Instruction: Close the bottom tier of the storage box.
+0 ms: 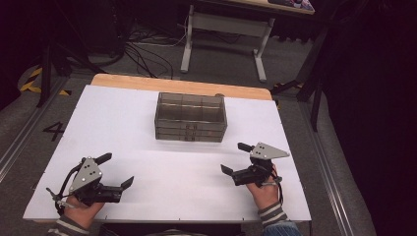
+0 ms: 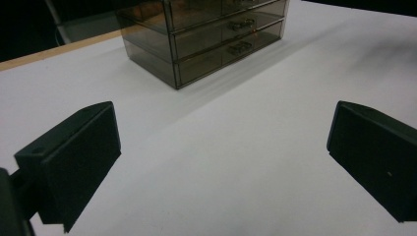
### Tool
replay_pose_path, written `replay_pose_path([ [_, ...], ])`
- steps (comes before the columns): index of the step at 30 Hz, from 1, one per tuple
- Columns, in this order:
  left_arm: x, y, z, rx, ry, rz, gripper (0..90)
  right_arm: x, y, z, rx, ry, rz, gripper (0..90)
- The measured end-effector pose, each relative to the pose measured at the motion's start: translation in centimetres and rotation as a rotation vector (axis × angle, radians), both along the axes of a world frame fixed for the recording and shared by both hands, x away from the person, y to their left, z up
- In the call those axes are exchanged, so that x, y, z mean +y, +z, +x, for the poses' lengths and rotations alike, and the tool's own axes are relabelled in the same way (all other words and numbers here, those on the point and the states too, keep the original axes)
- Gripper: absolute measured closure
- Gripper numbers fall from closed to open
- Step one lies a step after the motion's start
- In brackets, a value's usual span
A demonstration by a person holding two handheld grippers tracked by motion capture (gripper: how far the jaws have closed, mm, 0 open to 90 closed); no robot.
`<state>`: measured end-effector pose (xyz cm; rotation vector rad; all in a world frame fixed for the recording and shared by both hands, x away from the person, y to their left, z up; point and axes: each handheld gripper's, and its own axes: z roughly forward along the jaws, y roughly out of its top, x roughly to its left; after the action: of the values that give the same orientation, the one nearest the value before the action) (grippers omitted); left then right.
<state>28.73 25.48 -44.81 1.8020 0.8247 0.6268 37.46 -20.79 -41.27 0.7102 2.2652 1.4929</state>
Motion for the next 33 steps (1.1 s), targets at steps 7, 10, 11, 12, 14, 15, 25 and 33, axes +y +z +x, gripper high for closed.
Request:
replay_pose_path([
  [7,-0.2,-0.1,0.2,-0.008,-0.001,0.0,0.2,-1.7,-1.5,-0.6,-0.006,-0.035,0.014,0.2],
  [10,-0.3,-0.2,0.3,0.001,-0.004,0.0,0.1,-2.3,-2.2,-0.9,-0.008,-0.042,0.01,0.3],
  [11,-0.3,-0.2,0.3,-0.001,-0.002,0.001,0.1,-2.5,-2.4,-1.0,-0.008,-0.048,0.009,0.3],
  [12,-0.2,-0.2,0.4,-0.003,0.0,0.006,0.1,-2.7,-2.6,-1.1,-0.012,-0.051,0.012,0.3],
  [14,-0.3,-0.3,0.5,0.008,-0.009,0.001,0.1,-3.1,-2.9,-1.2,-0.01,-0.055,0.022,0.3],
  [15,-0.3,-0.3,0.5,0.011,-0.012,0.003,0.1,-3.3,-3.1,-1.2,-0.002,-0.06,0.027,0.3],
  [25,-0.5,-0.5,0.6,0.018,-0.016,0.012,0.1,-4.4,-4.7,-1.3,0.037,-0.057,0.021,0.4],
  [33,-0.6,-0.6,0.6,0.033,-0.02,0.005,0.1,-3.8,-4.6,-1.3,0.026,-0.042,-0.003,0.4],
])
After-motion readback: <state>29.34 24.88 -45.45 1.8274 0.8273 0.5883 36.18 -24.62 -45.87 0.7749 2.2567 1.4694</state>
